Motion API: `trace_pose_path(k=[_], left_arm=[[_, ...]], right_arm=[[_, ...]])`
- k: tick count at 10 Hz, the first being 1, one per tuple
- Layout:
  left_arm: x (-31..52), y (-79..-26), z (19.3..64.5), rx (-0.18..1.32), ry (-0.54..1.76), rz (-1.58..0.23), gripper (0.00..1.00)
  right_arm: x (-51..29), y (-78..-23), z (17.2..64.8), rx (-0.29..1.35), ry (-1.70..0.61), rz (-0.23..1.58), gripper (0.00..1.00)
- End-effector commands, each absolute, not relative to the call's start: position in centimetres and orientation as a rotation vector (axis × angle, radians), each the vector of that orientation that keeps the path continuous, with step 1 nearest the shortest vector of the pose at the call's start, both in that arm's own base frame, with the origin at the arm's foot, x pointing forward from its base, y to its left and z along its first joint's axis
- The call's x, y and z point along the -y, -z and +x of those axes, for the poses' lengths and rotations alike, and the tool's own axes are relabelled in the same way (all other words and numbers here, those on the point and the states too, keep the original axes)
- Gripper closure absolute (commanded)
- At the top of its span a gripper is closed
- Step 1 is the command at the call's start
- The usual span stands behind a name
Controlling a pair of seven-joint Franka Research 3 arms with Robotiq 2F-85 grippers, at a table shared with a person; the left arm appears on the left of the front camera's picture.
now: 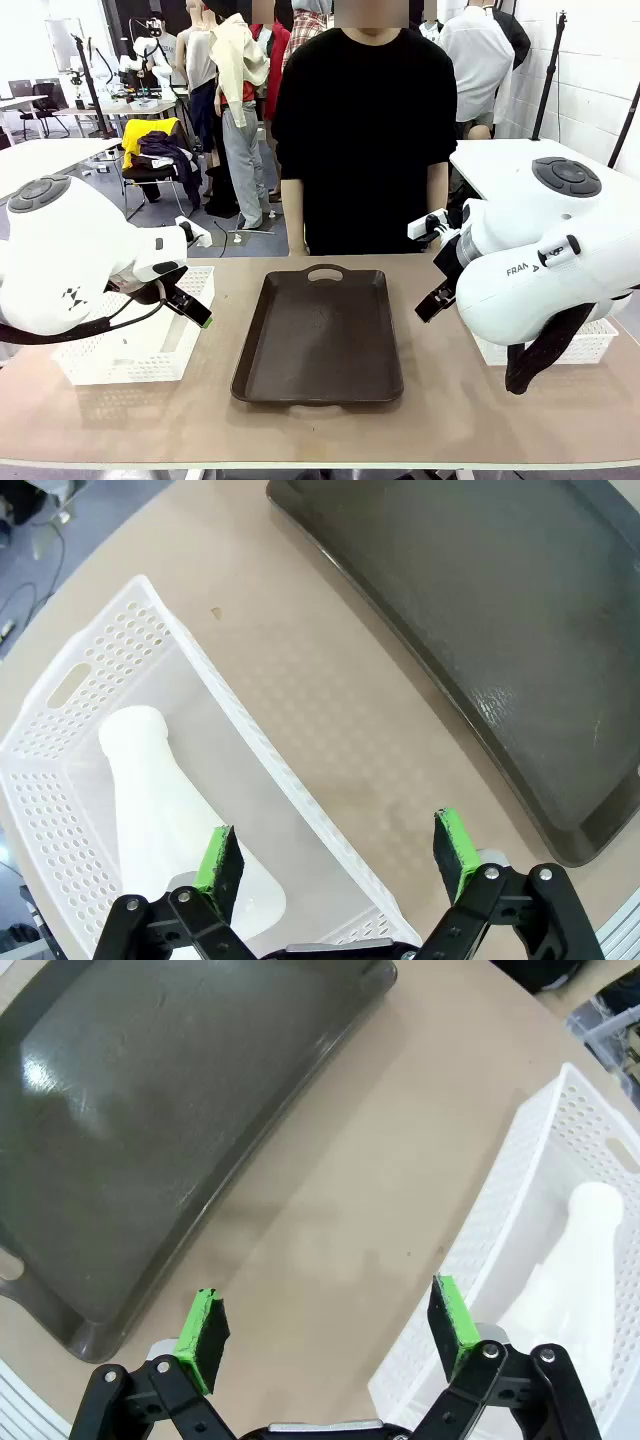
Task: Prepare the laboratory tools.
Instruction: Pick up the Big flask that the person points to.
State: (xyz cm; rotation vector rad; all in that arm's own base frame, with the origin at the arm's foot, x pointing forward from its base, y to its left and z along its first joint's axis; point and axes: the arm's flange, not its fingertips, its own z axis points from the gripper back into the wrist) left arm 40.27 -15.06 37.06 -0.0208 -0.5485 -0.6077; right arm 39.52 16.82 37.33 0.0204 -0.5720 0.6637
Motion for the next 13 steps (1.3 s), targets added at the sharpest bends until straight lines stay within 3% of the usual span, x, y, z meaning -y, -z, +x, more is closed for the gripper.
trace_pose_path(k=[1, 13], left_arm=[[15.06, -37.10, 40.27, 0.550, 0.608, -0.021, 0.00], [15.15, -37.06, 40.24, 0.549, 0.610, -0.020, 0.00]], right_arm=[[-16.83, -37.33, 39.52, 0.572, -0.664, 0.020, 0.00], [-16.84, -37.33, 39.52, 0.572, -0.664, 0.020, 0.00]])
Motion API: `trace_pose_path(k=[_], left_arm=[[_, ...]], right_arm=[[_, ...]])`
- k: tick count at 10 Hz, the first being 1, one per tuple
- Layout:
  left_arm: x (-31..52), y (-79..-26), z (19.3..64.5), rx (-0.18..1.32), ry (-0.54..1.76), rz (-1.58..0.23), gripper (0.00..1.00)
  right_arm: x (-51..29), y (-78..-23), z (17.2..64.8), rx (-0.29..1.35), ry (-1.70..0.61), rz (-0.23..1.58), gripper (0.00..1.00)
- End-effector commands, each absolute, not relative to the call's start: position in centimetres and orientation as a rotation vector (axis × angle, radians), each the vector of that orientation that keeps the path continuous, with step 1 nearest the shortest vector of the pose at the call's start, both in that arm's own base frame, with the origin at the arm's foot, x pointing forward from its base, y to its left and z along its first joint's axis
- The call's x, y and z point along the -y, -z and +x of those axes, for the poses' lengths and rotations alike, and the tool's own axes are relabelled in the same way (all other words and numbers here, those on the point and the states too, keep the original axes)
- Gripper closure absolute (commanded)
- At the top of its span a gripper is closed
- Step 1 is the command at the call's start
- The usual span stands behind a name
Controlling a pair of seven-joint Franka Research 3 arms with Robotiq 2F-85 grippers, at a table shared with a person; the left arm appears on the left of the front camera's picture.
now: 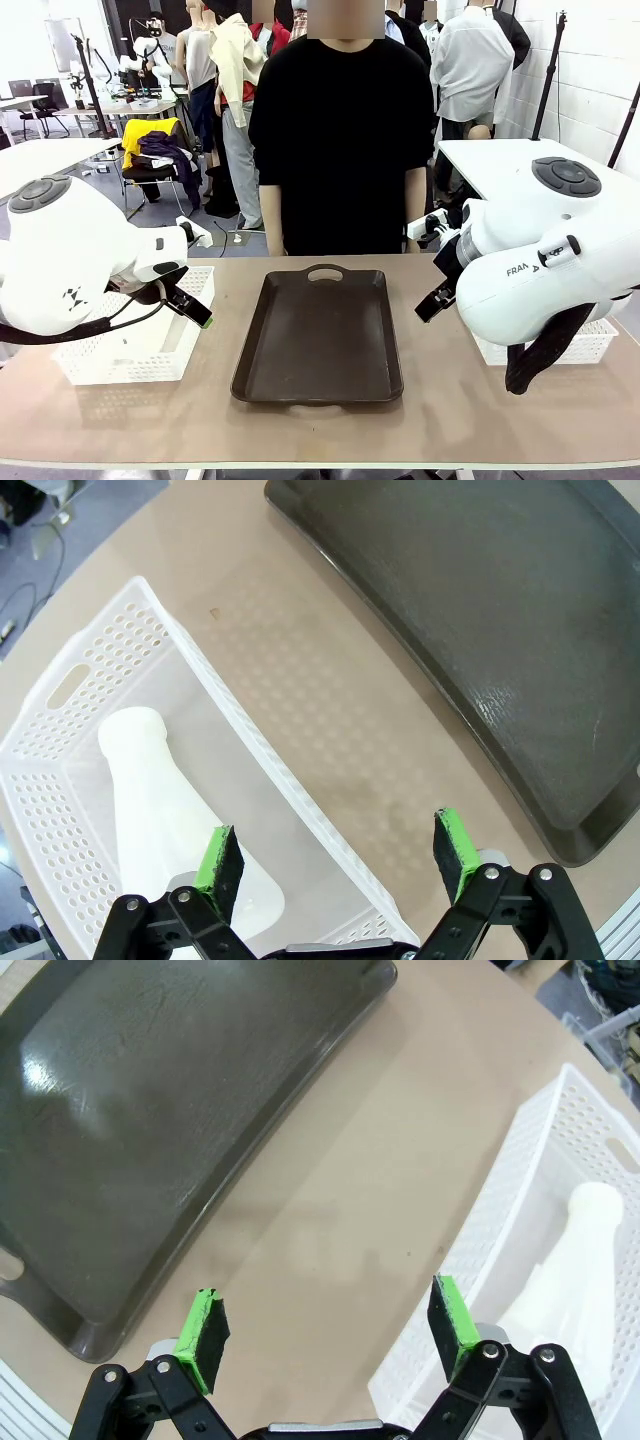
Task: Prepare the laboratory tools.
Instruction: Pick up the Big flask that the person points to.
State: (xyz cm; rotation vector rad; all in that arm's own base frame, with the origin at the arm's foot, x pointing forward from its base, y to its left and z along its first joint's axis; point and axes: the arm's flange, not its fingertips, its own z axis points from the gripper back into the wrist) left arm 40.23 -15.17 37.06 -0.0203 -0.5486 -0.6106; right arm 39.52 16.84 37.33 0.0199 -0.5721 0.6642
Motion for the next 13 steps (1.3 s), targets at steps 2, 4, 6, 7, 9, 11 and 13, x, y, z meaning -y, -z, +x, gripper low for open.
trace_pose_path(k=[2, 4, 6, 7, 9, 11, 13], left_arm=[[14.1, -40.6, 41.1, 0.619, 0.570, -0.061, 0.00], [12.0, -44.2, 41.8, 0.668, 0.548, -0.195, 0.00], [9.6, -45.4, 42.7, 0.620, 0.539, -0.414, 0.00], [7.9, -45.5, 43.2, 0.601, 0.511, -0.536, 0.00], [4.9, -45.4, 44.0, 0.585, 0.458, -0.762, 0.00], [2.9, -44.8, 44.0, 0.510, 0.447, -0.971, 0.00], [1.3, -43.7, 44.4, 0.511, 0.409, -1.109, 0.00]], right_arm=[[-15.2, -41.4, 38.7, 0.594, -0.688, 0.152, 0.00], [-11.1, -45.7, 38.3, 0.641, -0.665, 0.262, 0.00], [-7.4, -47.8, 38.7, 0.623, -0.663, 0.482, 0.00], [-5.5, -48.5, 38.9, 0.599, -0.650, 0.608, 0.00], [-2.0, -48.5, 39.3, 0.564, -0.621, 0.754, 0.00], [1.1, -48.1, 39.2, 0.549, -0.573, 0.883, 0.00], [3.6, -47.0, 40.5, 0.530, -0.515, 0.975, 0.00]])
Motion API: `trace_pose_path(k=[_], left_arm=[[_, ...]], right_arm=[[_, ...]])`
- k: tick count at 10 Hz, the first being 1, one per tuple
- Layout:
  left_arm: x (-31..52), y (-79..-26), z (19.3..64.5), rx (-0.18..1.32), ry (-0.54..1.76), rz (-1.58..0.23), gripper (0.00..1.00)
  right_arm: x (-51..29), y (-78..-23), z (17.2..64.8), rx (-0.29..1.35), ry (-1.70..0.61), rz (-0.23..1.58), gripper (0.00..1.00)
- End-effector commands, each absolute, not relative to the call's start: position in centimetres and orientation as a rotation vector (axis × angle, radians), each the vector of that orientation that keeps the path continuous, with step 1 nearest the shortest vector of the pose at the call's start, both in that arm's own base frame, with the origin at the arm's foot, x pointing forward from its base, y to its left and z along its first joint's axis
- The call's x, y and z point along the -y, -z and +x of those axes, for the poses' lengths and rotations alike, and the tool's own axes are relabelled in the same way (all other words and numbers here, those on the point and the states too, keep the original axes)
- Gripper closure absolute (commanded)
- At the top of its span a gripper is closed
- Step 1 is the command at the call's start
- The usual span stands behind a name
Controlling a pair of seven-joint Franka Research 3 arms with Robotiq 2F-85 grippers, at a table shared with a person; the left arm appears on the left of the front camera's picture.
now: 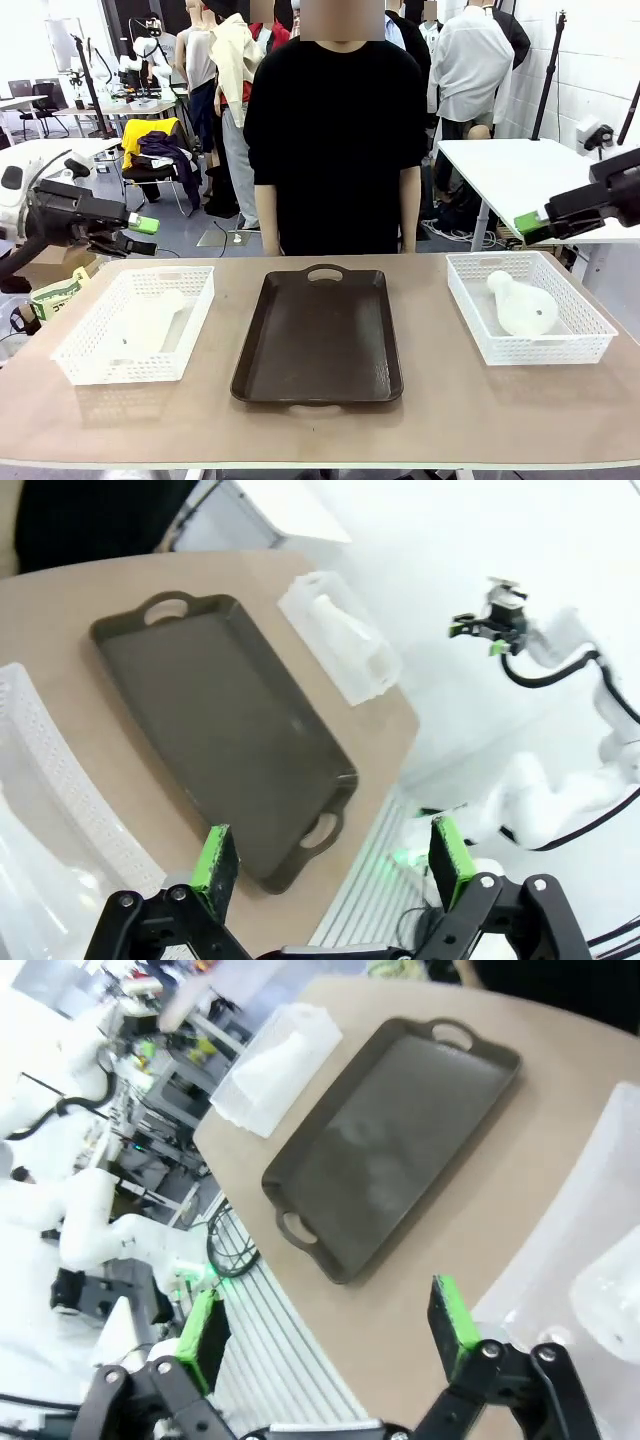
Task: Prepare the laboratory tools.
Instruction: Pick up the Big flask that the person points to.
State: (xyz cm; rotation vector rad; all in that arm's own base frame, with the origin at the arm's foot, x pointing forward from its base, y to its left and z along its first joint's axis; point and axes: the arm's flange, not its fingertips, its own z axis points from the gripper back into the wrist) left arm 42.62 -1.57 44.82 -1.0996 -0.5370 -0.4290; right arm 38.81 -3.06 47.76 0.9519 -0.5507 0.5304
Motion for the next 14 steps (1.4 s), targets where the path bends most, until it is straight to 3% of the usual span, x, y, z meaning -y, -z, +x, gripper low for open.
trace_pose_path(k=[1, 7, 14], left_arm=[[0.8, -43.1, 44.3, 0.503, 0.387, -1.166, 0.00], [0.1, -42.5, 43.9, 0.473, 0.395, -1.181, 0.00], [0.4, -42.3, 43.9, 0.455, 0.384, -1.171, 0.00]], right_arm=[[4.1, -46.3, 41.1, 0.511, -0.505, 0.999, 0.00], [5.3, -43.4, 41.7, 0.449, -0.464, 1.140, 0.00], [5.2, -43.3, 41.2, 0.428, -0.454, 1.121, 0.00]])
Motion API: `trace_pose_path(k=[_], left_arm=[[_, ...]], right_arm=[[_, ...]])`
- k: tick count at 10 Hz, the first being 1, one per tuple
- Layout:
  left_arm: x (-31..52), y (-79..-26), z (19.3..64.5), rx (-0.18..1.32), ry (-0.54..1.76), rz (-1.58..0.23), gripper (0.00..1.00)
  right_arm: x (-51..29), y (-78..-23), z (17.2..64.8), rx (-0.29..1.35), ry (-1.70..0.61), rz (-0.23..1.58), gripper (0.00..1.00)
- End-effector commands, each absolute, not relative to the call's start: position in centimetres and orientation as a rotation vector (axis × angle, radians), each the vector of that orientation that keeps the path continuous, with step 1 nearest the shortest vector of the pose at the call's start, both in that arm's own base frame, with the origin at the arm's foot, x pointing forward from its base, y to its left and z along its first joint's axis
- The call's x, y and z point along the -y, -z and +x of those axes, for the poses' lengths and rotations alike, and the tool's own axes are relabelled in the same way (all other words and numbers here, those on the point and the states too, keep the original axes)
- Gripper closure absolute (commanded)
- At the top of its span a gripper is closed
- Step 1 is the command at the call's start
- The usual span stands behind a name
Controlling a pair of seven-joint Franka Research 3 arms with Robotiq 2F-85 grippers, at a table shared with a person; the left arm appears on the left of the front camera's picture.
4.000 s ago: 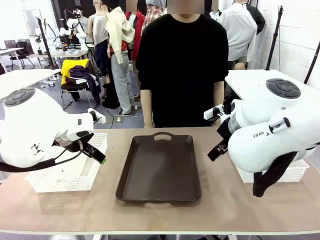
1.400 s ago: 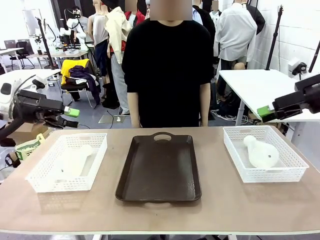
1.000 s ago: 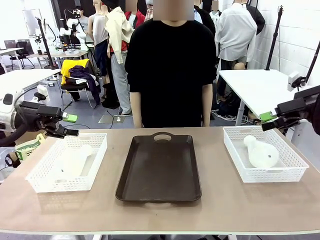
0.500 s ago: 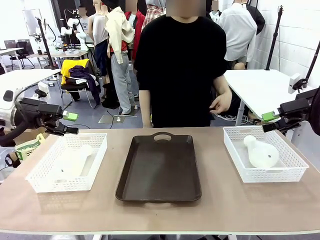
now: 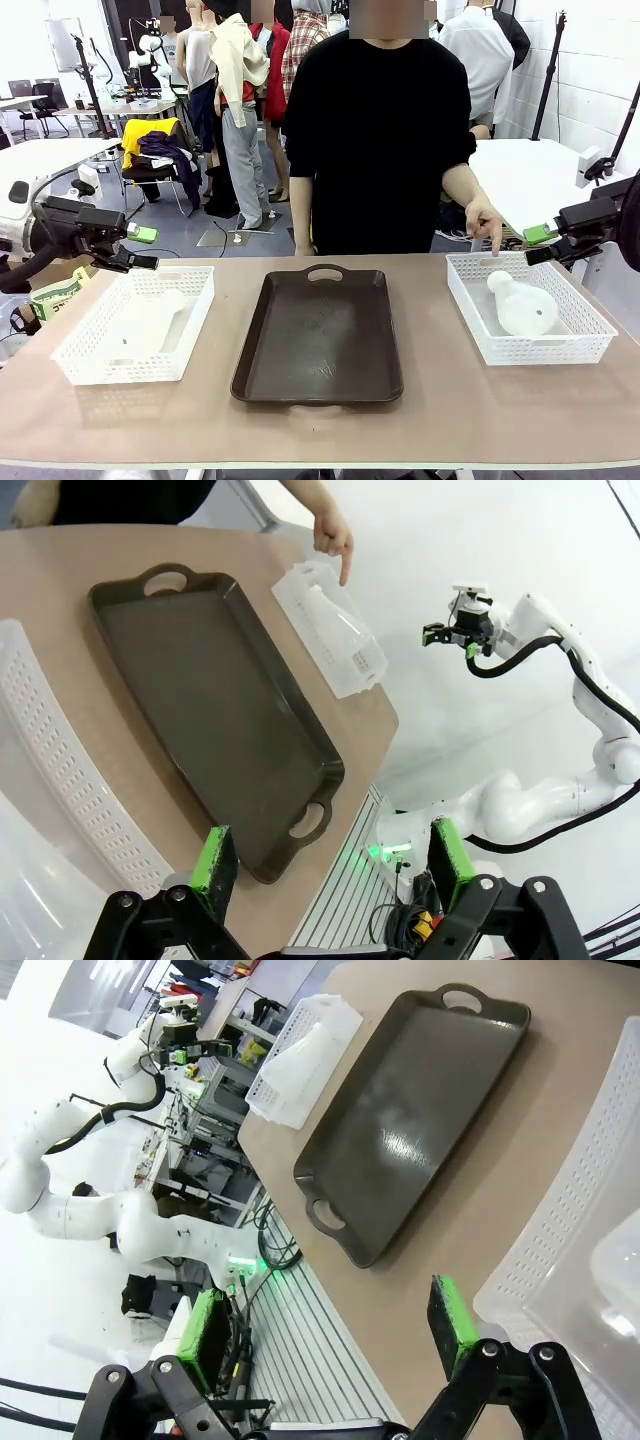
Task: Prepare the laboratory tools.
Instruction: Pick up the Big flask that the person points to.
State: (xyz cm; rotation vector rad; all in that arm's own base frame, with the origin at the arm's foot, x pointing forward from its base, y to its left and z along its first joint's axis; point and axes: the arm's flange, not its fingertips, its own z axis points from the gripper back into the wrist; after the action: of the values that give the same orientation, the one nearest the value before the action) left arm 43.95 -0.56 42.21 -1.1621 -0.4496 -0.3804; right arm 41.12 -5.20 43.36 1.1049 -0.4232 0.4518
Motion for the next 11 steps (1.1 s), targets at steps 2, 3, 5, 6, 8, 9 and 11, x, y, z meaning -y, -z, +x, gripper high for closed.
trace_pose_path(k=[2, 3, 5, 6, 8, 9, 11], left_arm=[[0.40, -42.29, 43.92, 0.455, 0.384, -1.171, 0.00], [0.40, -42.29, 43.92, 0.455, 0.384, -1.171, 0.00], [0.40, -42.29, 43.92, 0.455, 0.384, -1.171, 0.00], [0.40, -42.29, 43.92, 0.455, 0.384, -1.171, 0.00], [0.40, -42.29, 43.92, 0.455, 0.384, -1.171, 0.00], [0.40, -42.29, 43.92, 0.455, 0.384, -1.171, 0.00], [0.40, -42.29, 43.92, 0.455, 0.384, -1.171, 0.00]], right_arm=[[5.18, -43.27, 41.17, 0.428, -0.454, 1.121, 0.00], [5.18, -43.27, 41.17, 0.428, -0.454, 1.121, 0.00], [5.18, -43.27, 41.17, 0.428, -0.454, 1.121, 0.00], [5.18, -43.27, 41.17, 0.428, -0.454, 1.121, 0.00], [5.18, -43.27, 41.17, 0.428, -0.454, 1.121, 0.00], [5.18, -43.27, 41.17, 0.428, -0.454, 1.121, 0.00], [5.18, -43.27, 41.17, 0.428, -0.454, 1.121, 0.00]])
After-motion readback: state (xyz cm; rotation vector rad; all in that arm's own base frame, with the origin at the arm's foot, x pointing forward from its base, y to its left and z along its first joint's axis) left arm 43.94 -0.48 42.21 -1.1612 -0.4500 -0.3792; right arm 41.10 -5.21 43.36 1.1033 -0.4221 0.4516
